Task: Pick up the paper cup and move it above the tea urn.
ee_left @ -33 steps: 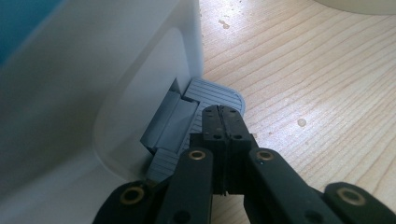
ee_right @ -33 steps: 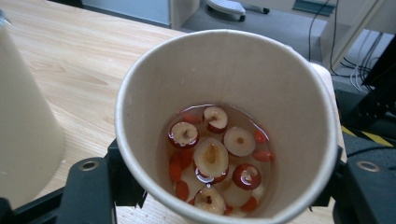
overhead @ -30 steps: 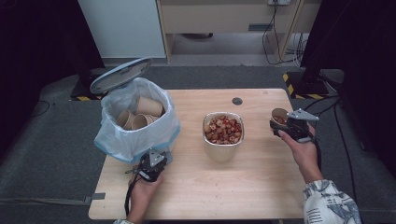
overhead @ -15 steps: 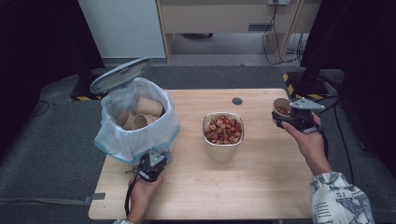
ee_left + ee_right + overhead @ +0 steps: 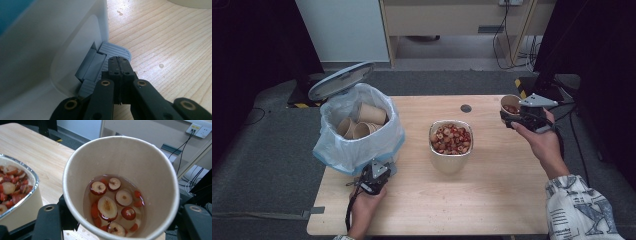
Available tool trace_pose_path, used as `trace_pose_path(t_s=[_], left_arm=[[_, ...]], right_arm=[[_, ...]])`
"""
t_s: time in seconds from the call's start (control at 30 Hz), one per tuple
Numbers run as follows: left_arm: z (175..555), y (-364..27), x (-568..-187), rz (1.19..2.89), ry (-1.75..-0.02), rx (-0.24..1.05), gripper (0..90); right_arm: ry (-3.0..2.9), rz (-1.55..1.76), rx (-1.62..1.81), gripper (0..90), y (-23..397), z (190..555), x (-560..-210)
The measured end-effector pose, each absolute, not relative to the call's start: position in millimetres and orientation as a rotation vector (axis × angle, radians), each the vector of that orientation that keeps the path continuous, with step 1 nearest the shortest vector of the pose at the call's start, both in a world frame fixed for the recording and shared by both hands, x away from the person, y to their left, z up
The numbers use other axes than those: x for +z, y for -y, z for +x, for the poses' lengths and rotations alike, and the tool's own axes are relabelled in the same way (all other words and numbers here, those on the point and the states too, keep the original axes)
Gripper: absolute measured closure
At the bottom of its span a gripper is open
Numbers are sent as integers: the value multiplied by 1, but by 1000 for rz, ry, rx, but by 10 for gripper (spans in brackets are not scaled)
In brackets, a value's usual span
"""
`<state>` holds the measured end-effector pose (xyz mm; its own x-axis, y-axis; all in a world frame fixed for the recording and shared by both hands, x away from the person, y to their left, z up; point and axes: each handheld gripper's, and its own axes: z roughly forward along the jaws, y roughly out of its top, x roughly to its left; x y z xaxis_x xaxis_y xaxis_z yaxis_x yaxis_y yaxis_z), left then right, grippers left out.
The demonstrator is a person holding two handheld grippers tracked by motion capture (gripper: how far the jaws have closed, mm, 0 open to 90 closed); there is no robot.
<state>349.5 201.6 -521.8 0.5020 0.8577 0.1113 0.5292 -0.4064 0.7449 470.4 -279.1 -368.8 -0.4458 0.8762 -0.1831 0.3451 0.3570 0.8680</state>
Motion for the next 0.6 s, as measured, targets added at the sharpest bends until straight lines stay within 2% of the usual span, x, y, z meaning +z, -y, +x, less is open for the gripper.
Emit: trace_pose_path(t_s=[0.6], left_arm=[[349,-201,-522,2094,-1131,651,891]], right_arm=[[-1972,1029,1055,347,282,482,-355]])
